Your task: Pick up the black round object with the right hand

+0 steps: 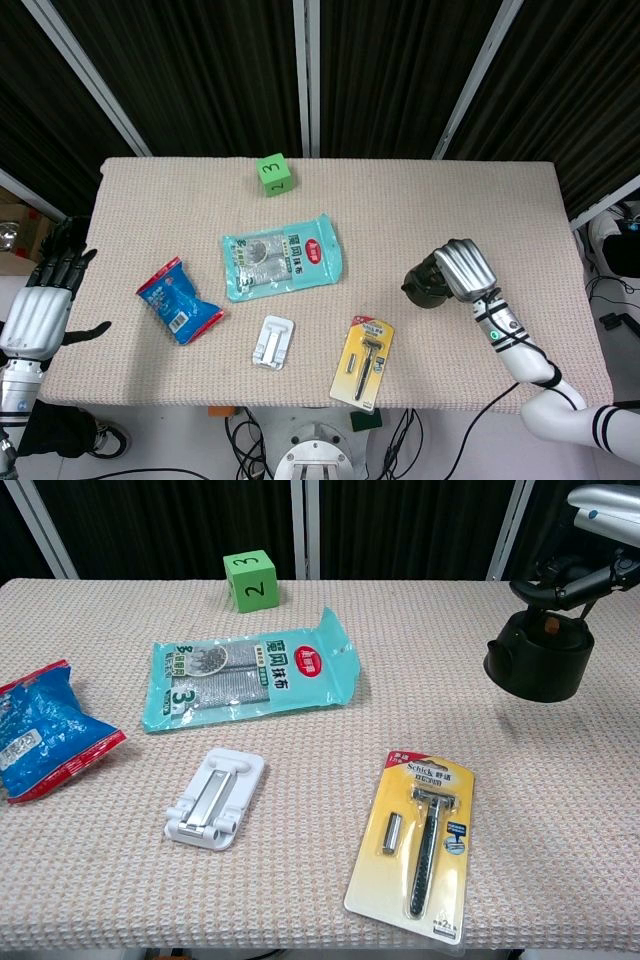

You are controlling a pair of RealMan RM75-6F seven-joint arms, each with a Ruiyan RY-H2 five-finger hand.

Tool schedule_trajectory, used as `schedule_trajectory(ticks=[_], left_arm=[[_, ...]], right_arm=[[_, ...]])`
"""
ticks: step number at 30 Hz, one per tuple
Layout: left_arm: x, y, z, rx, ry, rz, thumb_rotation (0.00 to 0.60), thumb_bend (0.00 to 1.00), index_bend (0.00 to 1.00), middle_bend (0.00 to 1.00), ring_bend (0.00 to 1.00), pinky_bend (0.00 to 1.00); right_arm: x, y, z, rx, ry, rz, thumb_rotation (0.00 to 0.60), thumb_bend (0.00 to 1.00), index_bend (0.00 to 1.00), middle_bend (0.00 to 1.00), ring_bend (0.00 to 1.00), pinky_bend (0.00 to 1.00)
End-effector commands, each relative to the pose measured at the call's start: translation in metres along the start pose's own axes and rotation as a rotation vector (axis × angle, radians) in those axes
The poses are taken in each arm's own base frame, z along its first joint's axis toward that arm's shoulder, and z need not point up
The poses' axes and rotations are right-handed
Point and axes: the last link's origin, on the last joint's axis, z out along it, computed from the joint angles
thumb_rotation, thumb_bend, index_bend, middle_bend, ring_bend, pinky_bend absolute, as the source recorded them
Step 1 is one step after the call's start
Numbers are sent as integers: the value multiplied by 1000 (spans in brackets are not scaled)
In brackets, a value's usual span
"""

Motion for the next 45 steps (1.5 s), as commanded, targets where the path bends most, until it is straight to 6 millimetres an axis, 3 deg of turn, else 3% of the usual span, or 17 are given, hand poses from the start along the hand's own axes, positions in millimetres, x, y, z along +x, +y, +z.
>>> schedule_trajectory(ticks=[1, 12, 21, 45], left_arm=[[0, 0, 0, 1, 1, 2, 517, 0, 64, 24, 20, 132], [0, 0, 0, 2, 3, 1, 519, 0, 64, 23, 20, 132], [0, 0, 1, 1, 0, 2, 521, 0, 64, 23, 20, 132], [1, -2, 0, 4, 6, -2, 519, 0, 64, 23, 20, 132]], right_arm=[[1, -1, 1, 4, 4, -2, 382, 477, 1000, 1000, 1000, 651], [2, -4, 3, 19, -3, -37, 388, 556, 1000, 1000, 1000, 655], [2, -9, 9, 41, -12, -109, 443, 611, 1000, 1000, 1000, 658], [-4, -15, 23, 74, -32, -227, 493, 617, 1000, 1000, 1000, 660]])
